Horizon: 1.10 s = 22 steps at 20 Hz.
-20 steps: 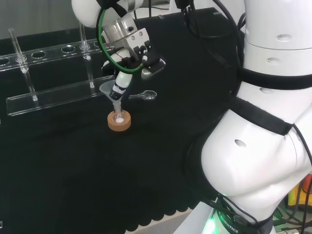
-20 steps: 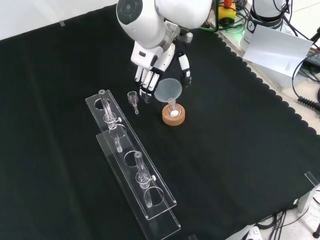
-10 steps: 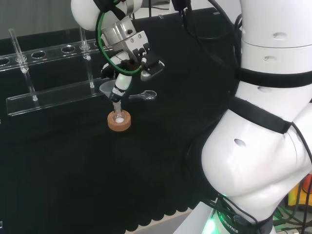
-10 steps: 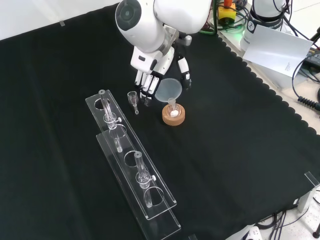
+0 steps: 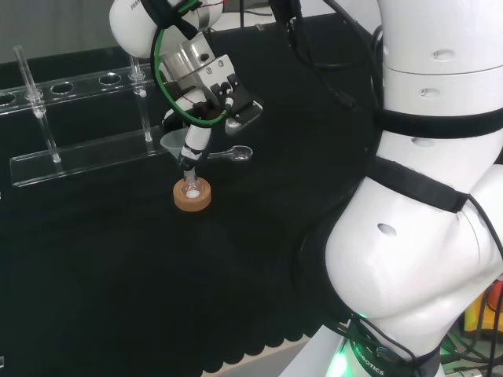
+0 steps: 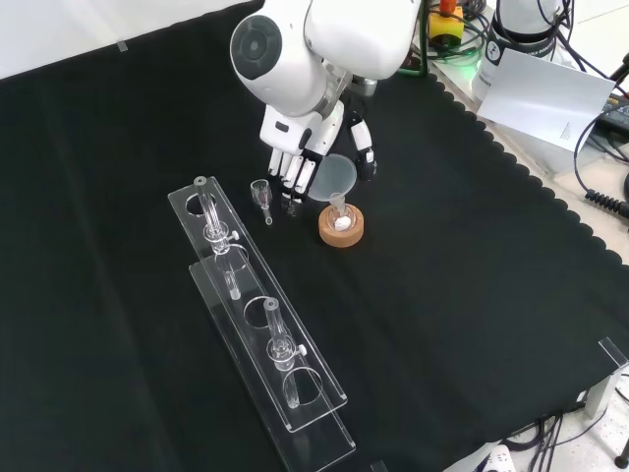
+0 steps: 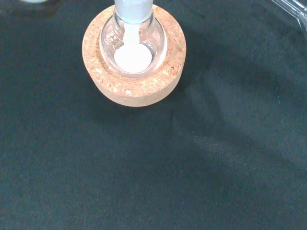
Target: Remove the funnel from the round-bottom flask.
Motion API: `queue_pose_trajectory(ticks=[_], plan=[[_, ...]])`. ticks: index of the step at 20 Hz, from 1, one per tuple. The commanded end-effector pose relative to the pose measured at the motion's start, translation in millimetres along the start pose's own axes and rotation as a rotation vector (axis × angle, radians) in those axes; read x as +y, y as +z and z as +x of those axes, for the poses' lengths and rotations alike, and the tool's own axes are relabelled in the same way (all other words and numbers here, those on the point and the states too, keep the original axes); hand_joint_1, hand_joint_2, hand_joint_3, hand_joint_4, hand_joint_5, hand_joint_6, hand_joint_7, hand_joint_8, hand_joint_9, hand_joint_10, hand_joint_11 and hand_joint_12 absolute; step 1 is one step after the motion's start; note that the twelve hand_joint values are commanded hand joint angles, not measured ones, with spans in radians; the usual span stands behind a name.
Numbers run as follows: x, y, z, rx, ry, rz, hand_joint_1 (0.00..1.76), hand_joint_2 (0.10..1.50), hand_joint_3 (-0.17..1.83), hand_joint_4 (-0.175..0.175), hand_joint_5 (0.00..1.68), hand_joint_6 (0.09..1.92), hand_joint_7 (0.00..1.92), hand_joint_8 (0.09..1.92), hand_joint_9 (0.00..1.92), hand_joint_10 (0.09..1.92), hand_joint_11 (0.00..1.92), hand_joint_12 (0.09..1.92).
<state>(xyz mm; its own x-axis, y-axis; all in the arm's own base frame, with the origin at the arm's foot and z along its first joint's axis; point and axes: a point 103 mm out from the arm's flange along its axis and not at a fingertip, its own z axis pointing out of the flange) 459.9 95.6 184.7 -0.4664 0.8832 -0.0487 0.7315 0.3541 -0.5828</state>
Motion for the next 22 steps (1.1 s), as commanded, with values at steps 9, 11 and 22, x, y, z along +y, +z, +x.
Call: queue_pose_trajectory(ticks=[9, 11, 22], plan=[[1, 0, 3, -0.069, 0.021, -0.025, 0.73, 0.72, 0.35, -0.022, 0.57, 0.12, 0.58, 0.63, 0.86, 0.49, 0.48, 1.27], [-1, -1, 3, -0.081, 0.029, -0.037, 0.75, 0.72, 0.38, -0.007, 0.64, 0.25, 0.65, 0.60, 0.93, 0.45, 0.54, 1.24], [-22, -35, -1, -0.098, 0.047, -0.100, 0.77, 0.72, 0.42, -0.001, 0.60, 0.64, 0.70, 0.61, 1.01, 0.38, 0.64, 1.18]])
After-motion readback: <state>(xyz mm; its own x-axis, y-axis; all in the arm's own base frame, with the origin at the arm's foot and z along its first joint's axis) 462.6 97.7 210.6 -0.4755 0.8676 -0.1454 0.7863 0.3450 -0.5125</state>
